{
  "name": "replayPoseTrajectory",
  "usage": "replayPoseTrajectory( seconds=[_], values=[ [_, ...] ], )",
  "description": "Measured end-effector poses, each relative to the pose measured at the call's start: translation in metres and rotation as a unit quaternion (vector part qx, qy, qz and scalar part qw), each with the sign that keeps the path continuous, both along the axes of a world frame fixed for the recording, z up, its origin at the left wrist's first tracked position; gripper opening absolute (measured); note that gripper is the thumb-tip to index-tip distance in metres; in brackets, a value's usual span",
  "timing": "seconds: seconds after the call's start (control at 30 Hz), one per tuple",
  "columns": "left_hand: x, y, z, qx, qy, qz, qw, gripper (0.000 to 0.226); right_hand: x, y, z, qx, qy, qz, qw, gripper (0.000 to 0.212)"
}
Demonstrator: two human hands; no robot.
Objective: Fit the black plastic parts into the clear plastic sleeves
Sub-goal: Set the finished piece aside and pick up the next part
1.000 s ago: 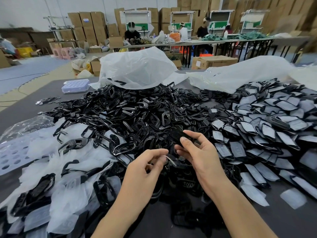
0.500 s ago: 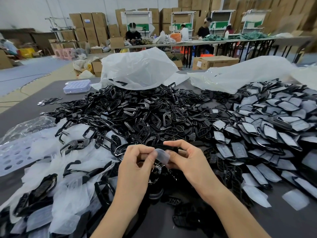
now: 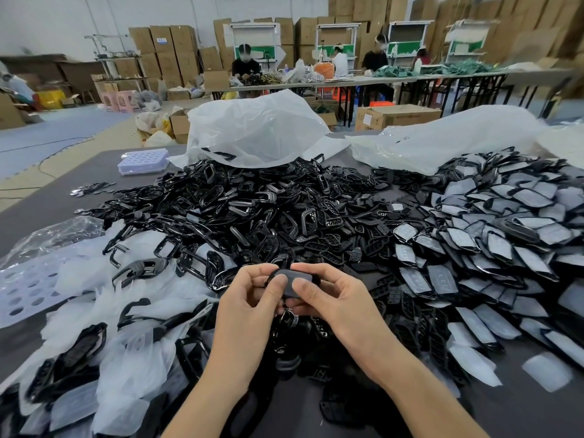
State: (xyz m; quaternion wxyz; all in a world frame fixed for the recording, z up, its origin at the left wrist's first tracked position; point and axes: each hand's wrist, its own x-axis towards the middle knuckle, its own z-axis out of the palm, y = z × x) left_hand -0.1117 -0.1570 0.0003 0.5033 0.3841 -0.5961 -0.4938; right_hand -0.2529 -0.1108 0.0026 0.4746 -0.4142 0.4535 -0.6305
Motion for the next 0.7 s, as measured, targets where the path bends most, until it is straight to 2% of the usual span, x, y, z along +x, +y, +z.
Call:
replayPoseTrajectory(
  seconds=[0.07,0.2,0.37,0.53,0.7],
  values=[
    [0.0,0.001,0.0,-0.013,-0.014,-0.01,1.0,0.006,-0.001,0.0,-0.002,0.001,0.026,-0.022,0.999,0.02],
    [0.0,0.004,-0.002,-0.037,-0.048,-0.032,0.998,0.018,-0.003,0.0,0.0,0.0,0.03,-0.036,0.999,0.019],
    [-0.004,0.004,-0.004,-0.062,-0.089,-0.008,0.994,0.025,-0.003,0.0,-0.002,0.003,0.066,-0.045,0.997,0.021],
    [-0.006,0.01,-0.001,-0.088,-0.085,-0.054,0.991,0.046,-0.002,-0.001,-0.002,-0.003,0.116,-0.058,0.992,0.025],
    [-0.004,0.011,0.001,-0.077,-0.076,-0.064,0.992,0.047,-0.004,-0.001,-0.003,0.0,0.114,-0.072,0.991,0.025]
  ],
)
